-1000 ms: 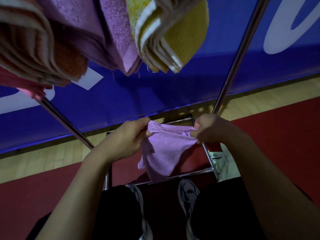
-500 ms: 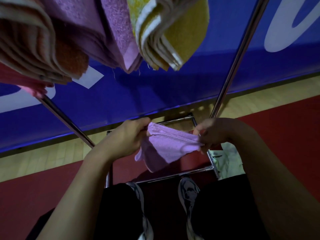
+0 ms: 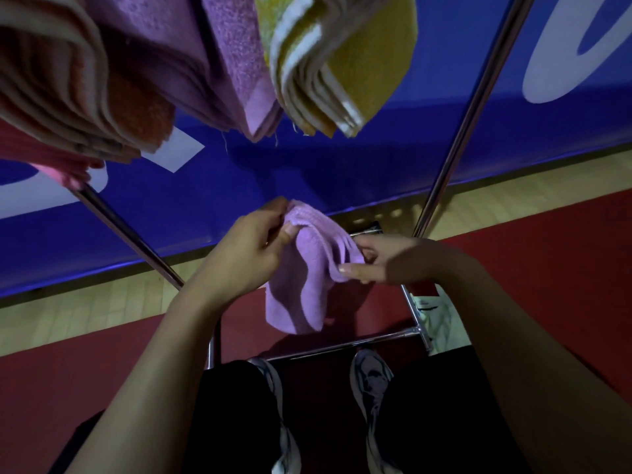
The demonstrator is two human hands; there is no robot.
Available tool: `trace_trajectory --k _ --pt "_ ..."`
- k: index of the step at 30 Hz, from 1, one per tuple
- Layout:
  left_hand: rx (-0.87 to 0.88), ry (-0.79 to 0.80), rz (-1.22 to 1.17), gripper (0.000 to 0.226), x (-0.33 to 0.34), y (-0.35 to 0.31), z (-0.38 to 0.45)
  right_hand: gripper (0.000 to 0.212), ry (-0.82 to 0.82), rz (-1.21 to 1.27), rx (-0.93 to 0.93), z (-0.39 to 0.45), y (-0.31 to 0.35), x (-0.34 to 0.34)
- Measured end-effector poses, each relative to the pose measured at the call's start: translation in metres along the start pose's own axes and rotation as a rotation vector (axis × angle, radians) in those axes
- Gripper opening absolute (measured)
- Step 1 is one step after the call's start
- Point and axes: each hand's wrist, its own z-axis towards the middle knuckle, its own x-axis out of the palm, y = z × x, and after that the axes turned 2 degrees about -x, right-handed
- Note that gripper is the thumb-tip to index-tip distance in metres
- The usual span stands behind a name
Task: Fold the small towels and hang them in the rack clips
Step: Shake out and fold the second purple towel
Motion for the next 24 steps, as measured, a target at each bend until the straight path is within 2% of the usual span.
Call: trace_trajectory --k 2,4,8,13,18,22,24 --pt "0.009 0.009 -0.013 0.033 -0.003 -0.002 -0.001 0.027 -0.006 0.181 -0.028 0.000 0.005 0.001" --pt "0.007 0.020 -0.026 0.036 -0.005 -0.003 -0.002 0.021 0.032 0.308 -0.018 0.001 0.009 0.004" --pt "-0.017 -0.007 -0.071 0.034 -0.009 -0.003 -0.005 0.012 -0.073 0.152 -0.020 0.001 0.003 -0.001" --pt "-0.068 -0.055 -0.126 0.014 -0.014 -0.004 -0.006 0.025 -0.165 0.247 -0.003 -0.008 0.007 -0.009" --pt "-0.120 -0.092 -0.170 0.014 -0.014 -0.007 -0.004 0.053 -0.180 0.373 -0.101 -0.011 0.013 -0.008" --pt "-0.122 -0.043 -0.187 0.020 -0.015 -0.014 -0.005 0.086 -0.261 0.075 -0.107 0.000 0.011 0.001" --pt "-0.116 -0.027 -0.175 0.027 -0.016 -0.016 -0.006 0.083 -0.281 -0.054 -0.086 0.003 0.010 0.004"
